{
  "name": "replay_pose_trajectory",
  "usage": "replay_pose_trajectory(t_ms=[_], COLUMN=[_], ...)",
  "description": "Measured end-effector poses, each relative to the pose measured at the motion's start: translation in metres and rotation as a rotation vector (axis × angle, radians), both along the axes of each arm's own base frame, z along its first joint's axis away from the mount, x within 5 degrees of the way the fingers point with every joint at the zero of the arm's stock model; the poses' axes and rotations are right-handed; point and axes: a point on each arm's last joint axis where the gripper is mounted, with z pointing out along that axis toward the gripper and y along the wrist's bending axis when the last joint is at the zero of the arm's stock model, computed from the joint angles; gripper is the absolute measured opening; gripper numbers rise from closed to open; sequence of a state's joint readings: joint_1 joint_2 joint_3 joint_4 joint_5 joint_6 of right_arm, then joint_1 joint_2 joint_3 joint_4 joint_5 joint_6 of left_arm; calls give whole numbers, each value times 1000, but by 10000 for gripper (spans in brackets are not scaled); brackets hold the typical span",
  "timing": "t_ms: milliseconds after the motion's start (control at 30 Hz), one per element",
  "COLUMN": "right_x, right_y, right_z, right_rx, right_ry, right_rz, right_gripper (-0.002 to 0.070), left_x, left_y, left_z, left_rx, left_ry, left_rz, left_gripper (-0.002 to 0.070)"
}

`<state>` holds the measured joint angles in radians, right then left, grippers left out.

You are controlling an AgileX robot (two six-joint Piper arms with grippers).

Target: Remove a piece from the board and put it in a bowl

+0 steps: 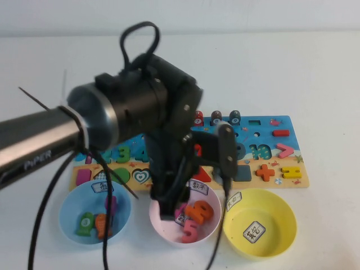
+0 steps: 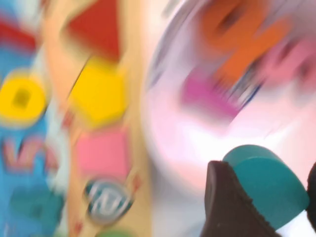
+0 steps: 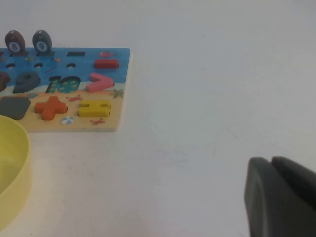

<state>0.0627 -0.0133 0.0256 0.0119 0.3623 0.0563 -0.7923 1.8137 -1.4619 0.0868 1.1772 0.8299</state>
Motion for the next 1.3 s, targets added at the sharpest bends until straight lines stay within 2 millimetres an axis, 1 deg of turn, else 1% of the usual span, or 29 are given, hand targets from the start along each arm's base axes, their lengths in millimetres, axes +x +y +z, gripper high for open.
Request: replay_pose_trajectory(t_ms=[133, 367, 467, 533, 600, 700, 767, 900, 933, 1000, 1033, 1067, 1100, 1133, 1167, 1200, 1233, 1267, 1300], right_x=[0, 0, 0, 0, 0, 0, 0, 0, 0, 0, 0, 0, 0, 0, 0, 0, 0, 0, 0], right_y=[0, 0, 0, 0, 0, 0, 0, 0, 0, 0, 0, 0, 0, 0, 0, 0, 0, 0, 0], right_z=[0, 0, 0, 0, 0, 0, 0, 0, 0, 0, 0, 0, 0, 0, 0, 0, 0, 0, 0], right_rx=[0, 0, 0, 0, 0, 0, 0, 0, 0, 0, 0, 0, 0, 0, 0, 0, 0, 0, 0], right_ry=[0, 0, 0, 0, 0, 0, 0, 0, 0, 0, 0, 0, 0, 0, 0, 0, 0, 0, 0], right_rz=[0, 0, 0, 0, 0, 0, 0, 0, 0, 0, 0, 0, 0, 0, 0, 0, 0, 0, 0], right_gripper=[-17, -17, -17, -17, -17, -17, -17, -17, -17, -17, -17, -17, -17, -17, -17, -17, -17, -17, -17], left_x=[-16, -31, -38, -42, -42, -39, -37, -34, -34, -34, -33, -33, -33, -33, -33, -33, -33, -35, -35], left_y=[-20, -56, -75, -86, -92, -96, -97, -98, -98, -98, -97, -96, -95, -93, -90, -87, -83, -79, -74], left_z=[0, 1, -8, -19, -29, -42, -47, -48, -48, -46, -43, -38, -34, -24, -14, -6, 5, 16, 27], left_rx=[-53, -253, -338, -371, -381, -368, -356, -362, -366, -370, -374, -385, -398, -419, -441, -456, -479, -501, -520], left_ry=[2, -48, -32, -4, 15, 20, 7, -21, -26, -36, -43, -52, -64, -85, -106, -125, -141, -154, -169], left_rz=[-43, -86, -92, -100, -96, -96, -106, -112, -109, -108, -99, -81, -57, -13, 25, 43, 79, 102, 117], left_gripper=[280, 280, 280, 280, 280, 284, 324, 507, 543, 578, 576, 563, 535, 457, 363, 295, 179, 118, 82])
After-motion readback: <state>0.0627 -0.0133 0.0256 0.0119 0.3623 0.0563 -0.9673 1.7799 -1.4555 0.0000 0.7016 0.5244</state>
